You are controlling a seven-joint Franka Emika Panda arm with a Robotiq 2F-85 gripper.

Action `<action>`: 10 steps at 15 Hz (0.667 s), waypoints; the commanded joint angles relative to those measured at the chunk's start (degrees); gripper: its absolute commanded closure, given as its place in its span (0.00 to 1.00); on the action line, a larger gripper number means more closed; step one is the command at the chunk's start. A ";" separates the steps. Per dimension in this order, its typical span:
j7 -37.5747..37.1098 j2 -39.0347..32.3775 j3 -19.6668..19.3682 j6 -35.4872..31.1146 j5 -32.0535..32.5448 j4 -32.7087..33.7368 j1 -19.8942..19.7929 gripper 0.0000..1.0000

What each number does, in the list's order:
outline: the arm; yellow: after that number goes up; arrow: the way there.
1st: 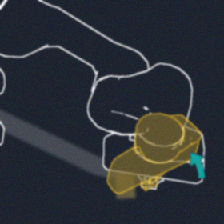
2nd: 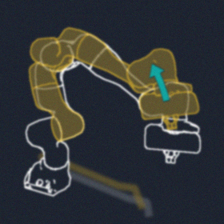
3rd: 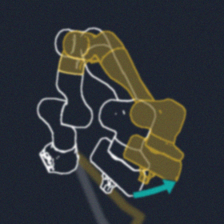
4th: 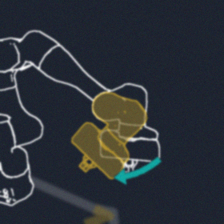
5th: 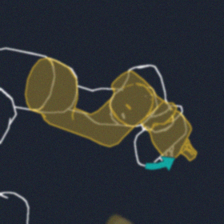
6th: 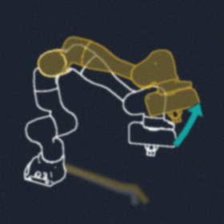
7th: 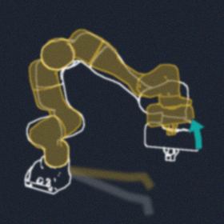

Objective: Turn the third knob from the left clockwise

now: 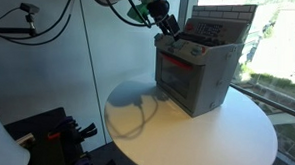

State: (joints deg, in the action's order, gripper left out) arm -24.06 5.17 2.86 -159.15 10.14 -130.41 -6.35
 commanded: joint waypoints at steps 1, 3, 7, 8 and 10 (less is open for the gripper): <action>-1.90 -1.82 0.19 -0.77 1.62 1.85 -0.40 0.00; -1.86 -2.37 0.17 -1.17 1.47 2.23 -0.30 0.00; -1.86 -3.46 0.16 -1.31 1.47 3.46 -0.21 0.00; -2.00 -3.78 0.20 -1.23 1.67 3.84 -0.17 0.00; -2.26 -4.42 0.25 -1.12 2.02 4.46 -0.07 0.00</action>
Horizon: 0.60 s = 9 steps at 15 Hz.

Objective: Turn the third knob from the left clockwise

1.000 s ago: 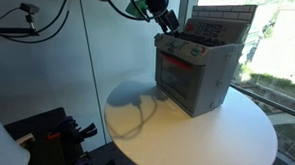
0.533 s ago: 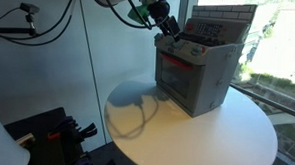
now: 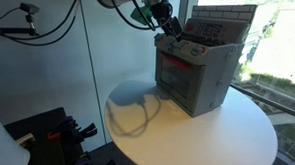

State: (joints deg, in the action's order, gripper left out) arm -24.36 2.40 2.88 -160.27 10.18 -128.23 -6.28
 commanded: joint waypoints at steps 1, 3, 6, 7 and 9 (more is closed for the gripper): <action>-1.96 -1.95 0.25 0.02 2.06 2.54 -0.04 0.00; -2.36 -2.71 0.29 0.11 2.72 3.16 0.09 0.00; -2.53 -3.80 0.31 0.18 3.12 4.01 0.34 0.00; -2.51 -4.13 0.34 0.22 3.09 4.37 0.42 0.00; -2.59 -4.70 0.38 0.23 3.09 4.97 0.51 0.07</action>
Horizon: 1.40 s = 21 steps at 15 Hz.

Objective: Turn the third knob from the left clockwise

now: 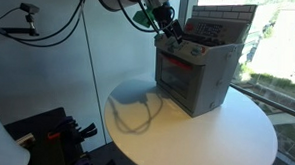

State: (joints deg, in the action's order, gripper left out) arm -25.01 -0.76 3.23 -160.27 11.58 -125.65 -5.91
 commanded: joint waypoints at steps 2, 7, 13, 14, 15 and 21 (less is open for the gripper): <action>-2.06 -1.92 0.04 0.20 1.76 2.87 0.24 0.13; -2.02 -2.08 -0.02 0.11 1.52 3.37 0.51 0.17; -1.77 -1.95 -0.02 0.11 0.98 3.37 0.59 0.34; -1.82 -1.97 -0.05 0.09 0.96 3.34 0.57 0.31; -1.81 -2.02 -0.06 0.07 0.94 3.33 0.55 0.32; -2.03 -2.65 -0.12 0.07 1.10 3.73 0.53 0.27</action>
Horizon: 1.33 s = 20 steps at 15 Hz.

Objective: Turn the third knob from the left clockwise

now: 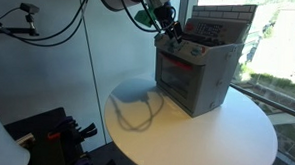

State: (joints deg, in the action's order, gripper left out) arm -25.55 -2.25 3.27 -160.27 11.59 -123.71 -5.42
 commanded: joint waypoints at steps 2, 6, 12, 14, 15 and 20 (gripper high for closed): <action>-1.57 -1.56 -0.19 0.14 1.19 2.16 0.07 0.25; -1.72 -2.12 -0.24 0.14 1.34 2.87 0.12 0.55; -1.69 -2.31 -0.21 0.16 1.17 3.19 0.15 0.95; -1.80 -2.37 -0.27 0.18 1.20 3.26 0.11 1.00; -1.82 -2.39 -0.31 0.18 1.18 3.25 0.08 1.00; -1.74 -2.36 -0.47 0.15 0.91 3.05 0.01 0.71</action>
State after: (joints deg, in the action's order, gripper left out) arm -25.79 -3.90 3.09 -160.27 11.59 -122.06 -5.44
